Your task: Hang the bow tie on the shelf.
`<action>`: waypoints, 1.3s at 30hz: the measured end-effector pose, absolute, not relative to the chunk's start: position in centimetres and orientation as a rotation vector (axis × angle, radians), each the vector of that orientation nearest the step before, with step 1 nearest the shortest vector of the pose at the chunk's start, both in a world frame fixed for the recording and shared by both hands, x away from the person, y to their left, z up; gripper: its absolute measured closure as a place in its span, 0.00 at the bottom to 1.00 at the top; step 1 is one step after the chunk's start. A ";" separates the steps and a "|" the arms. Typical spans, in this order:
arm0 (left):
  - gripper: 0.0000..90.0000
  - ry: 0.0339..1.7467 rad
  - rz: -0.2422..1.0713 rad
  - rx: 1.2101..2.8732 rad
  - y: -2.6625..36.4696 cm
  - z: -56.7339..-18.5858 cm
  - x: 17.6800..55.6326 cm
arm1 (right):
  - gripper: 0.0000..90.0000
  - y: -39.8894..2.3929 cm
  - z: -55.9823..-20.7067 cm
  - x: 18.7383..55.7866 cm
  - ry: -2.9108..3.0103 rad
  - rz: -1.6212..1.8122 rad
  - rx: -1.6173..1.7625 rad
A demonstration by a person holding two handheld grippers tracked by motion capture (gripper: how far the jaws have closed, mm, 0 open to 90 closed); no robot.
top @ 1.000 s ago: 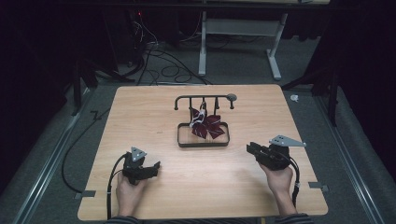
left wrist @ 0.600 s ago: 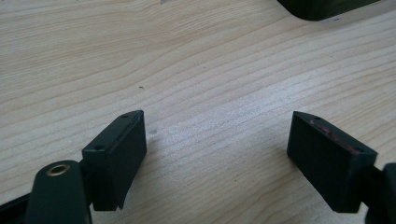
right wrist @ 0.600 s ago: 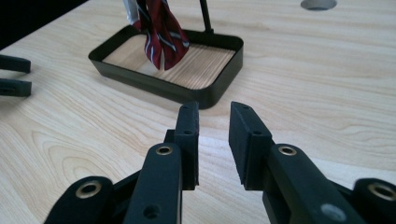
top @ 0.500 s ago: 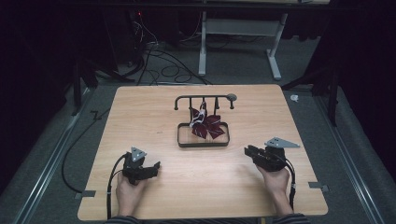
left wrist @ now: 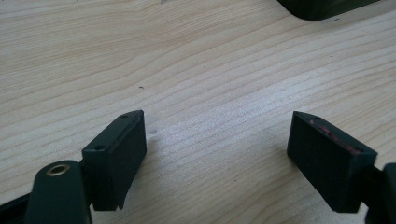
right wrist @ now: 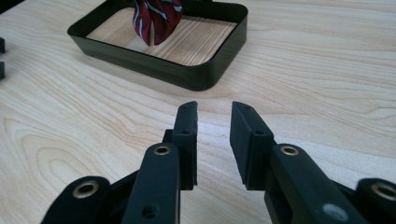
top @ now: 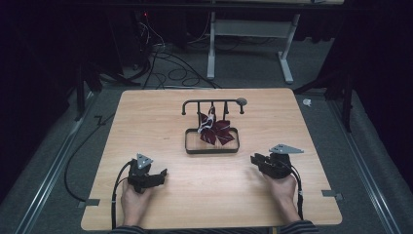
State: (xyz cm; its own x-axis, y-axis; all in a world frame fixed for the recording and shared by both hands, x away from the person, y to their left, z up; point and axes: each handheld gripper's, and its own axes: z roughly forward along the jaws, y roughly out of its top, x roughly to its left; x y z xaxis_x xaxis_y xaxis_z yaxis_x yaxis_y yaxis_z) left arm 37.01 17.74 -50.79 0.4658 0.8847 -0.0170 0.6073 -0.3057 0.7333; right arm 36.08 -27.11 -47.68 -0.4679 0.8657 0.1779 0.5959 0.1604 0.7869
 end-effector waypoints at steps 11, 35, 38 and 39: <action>0.22 1.236 0.518 2.032 17.7 -50.8 37.0 | 0.82 -26.9 -48.4 36.7 2.129 1.145 1.403; 0.22 1.235 0.518 2.029 17.7 -50.8 37.0 | 0.82 -26.7 -49.4 37.4 2.126 1.055 1.410; 0.22 1.236 0.518 2.028 17.7 -50.8 37.0 | 0.81 -26.6 -49.5 37.5 2.125 1.055 1.415; 0.22 1.236 0.518 2.029 17.7 -50.8 37.0 | 0.81 -26.6 -49.6 37.5 2.125 1.055 1.417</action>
State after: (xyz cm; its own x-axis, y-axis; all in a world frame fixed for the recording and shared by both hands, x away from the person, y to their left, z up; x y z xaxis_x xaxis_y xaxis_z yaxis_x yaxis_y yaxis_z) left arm 37.01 17.74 -50.80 0.4660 0.8846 -0.0187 0.6064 -0.3039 0.7347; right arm 37.46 -26.61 -49.63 -0.4222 0.9016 0.0939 0.6199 0.2116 0.7556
